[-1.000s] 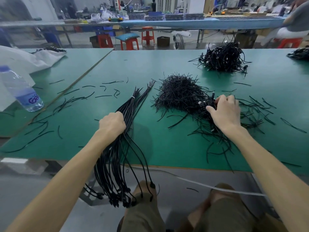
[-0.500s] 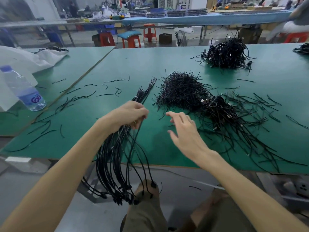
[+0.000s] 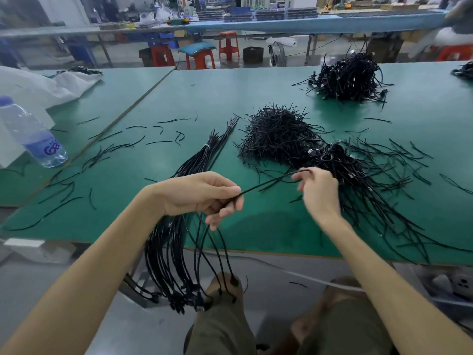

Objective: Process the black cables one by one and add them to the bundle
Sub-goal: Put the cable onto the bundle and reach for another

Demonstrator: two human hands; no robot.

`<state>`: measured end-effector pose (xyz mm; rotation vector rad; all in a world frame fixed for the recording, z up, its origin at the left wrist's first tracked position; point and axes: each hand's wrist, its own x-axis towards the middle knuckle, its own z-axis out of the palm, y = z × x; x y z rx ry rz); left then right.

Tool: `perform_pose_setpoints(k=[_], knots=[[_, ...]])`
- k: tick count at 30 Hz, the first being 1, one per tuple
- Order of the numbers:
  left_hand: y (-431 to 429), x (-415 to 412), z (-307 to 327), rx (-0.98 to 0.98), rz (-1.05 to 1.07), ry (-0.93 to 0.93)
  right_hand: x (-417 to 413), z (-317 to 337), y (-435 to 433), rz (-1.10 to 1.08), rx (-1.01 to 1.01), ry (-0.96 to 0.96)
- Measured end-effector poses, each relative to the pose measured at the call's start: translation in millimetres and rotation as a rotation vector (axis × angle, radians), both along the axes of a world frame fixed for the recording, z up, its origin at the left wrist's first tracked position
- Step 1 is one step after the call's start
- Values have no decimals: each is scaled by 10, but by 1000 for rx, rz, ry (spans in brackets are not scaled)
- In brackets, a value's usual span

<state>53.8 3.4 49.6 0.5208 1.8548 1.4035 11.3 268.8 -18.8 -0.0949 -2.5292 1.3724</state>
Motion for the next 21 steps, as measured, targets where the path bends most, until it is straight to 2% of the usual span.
perform_pose_setpoints(k=[2,4,7,10,12,14,16,18,21], knots=[[-71,-4,32,35,13,-15,-44,-19,169,-29,28,-17],[-81,-45,43,41,109,26,1,-48,202,60,124,-42],[32,-142,-19,-138,325,209,142,-73,94,142,323,-38],[194,-163,-113,-380,366,341,310,104,-88,73,317,181],[315,-136,-171,-408,317,330,420,179,-228,140,443,353],[430,-103,-205,-360,277,315,494,184,-362,285,608,437],[496,-101,-206,-309,297,328,503,127,-428,418,677,317],[482,-122,-189,-288,352,313,464,62,-383,459,679,160],[350,-128,-160,-260,377,266,407,-23,-257,383,573,163]])
